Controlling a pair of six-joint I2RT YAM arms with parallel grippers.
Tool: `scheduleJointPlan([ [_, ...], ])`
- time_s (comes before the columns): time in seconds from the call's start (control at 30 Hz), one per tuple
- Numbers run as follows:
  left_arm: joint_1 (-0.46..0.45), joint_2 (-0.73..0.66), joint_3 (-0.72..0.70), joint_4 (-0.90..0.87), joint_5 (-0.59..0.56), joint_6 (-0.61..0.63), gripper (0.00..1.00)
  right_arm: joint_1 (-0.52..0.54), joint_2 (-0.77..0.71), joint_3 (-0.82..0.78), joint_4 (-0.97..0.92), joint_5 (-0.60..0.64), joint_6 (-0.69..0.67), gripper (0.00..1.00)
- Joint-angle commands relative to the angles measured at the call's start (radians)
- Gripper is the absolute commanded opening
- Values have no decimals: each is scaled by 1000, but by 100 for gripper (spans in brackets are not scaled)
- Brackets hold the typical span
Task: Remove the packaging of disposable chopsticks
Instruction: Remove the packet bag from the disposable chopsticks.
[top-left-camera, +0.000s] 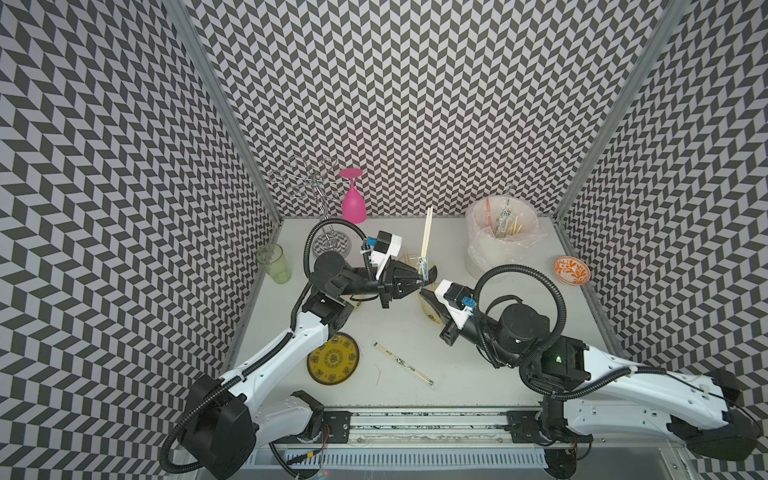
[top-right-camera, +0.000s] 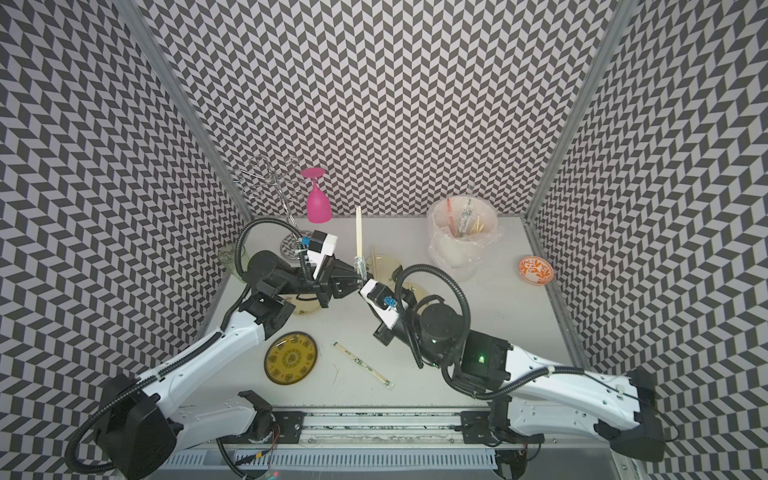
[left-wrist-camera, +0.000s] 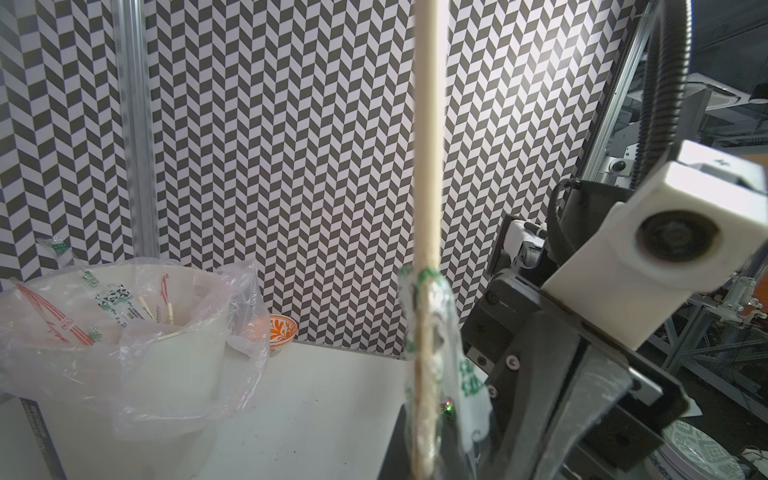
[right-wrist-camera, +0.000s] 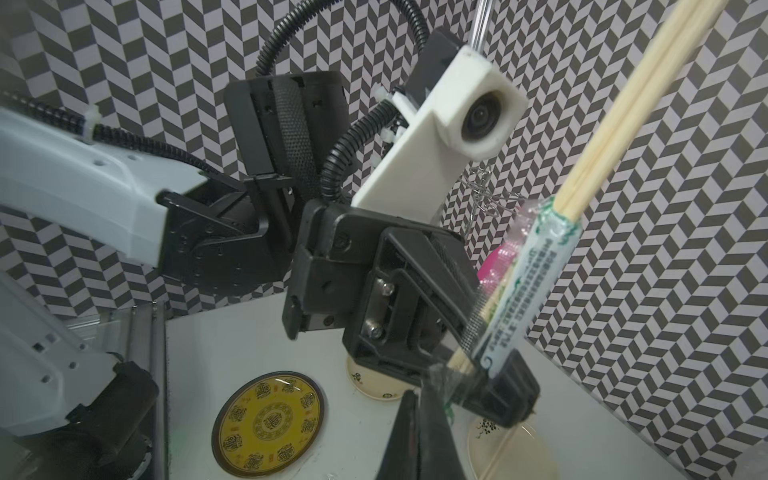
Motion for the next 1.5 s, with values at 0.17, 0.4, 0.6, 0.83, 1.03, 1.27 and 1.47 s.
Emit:
scheduleJointPlan([
  [0.17,13,-32,-9,43,-5,-15,0,-1,-42,43,7,-11,35,0],
  [0.4,44,-40,-18,70,-23,-40,0,-2,-56,13,-34,-15,69,0],
  [0.6,60,-34,-26,116,-21,-75,0,-2,-58,-9,-77,-22,98,0],
  [0.83,82,-41,-34,145,-33,-90,0,-1,-96,-54,-99,-23,137,0],
  [1.03,88,-28,-40,160,-41,-105,0,-1,-106,-50,-93,-17,137,0],
  [1.27,116,-35,-48,184,-54,-122,0,-2,-116,-62,-117,-8,153,0],
  [1.47,95,-34,-32,96,-53,-40,0,0,-123,-48,-90,31,127,0],
])
